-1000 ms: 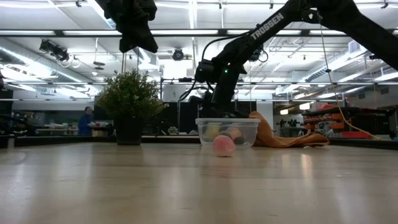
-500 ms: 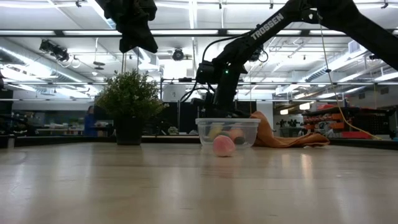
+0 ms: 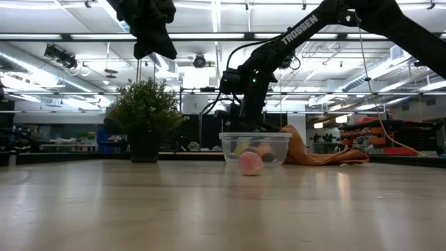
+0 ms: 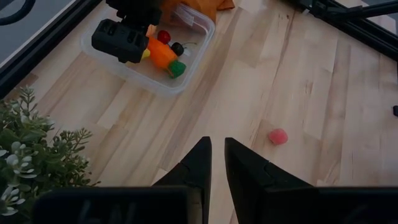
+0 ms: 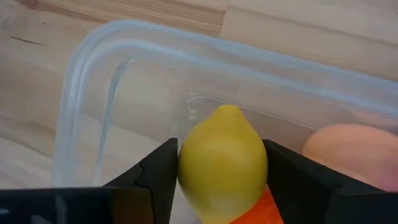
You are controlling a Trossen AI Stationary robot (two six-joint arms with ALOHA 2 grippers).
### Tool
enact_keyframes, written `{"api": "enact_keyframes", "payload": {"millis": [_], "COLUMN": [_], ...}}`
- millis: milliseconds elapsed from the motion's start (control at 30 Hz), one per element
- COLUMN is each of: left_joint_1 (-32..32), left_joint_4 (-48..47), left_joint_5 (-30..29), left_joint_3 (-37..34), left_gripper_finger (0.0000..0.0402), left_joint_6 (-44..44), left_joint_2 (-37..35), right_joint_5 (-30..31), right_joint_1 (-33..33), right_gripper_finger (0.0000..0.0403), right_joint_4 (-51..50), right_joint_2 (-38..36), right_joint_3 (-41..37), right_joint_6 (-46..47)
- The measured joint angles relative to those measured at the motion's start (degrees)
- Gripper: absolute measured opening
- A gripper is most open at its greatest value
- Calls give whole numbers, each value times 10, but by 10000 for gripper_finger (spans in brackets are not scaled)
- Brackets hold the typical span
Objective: Pick and placing Produce into tupperware
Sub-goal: Put the lemon into the transparent bin
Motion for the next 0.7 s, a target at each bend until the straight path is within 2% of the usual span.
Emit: {"api": "enact_keyframes", "payload": {"millis": [700], "left_joint_1": [0], "left_joint_4": [0], "left_joint_5": [0], "left_joint_3": [0], "left_gripper_finger": [52], "left_joint_6": [0], "left_joint_2": [0], "right_joint_5": [0], "right_joint_1": [0], "right_gripper_finger": [190], "right_joint_4": [1], "right_joint_2": [0], "right_joint_3": [0], "right_joint_6": [-19]}}
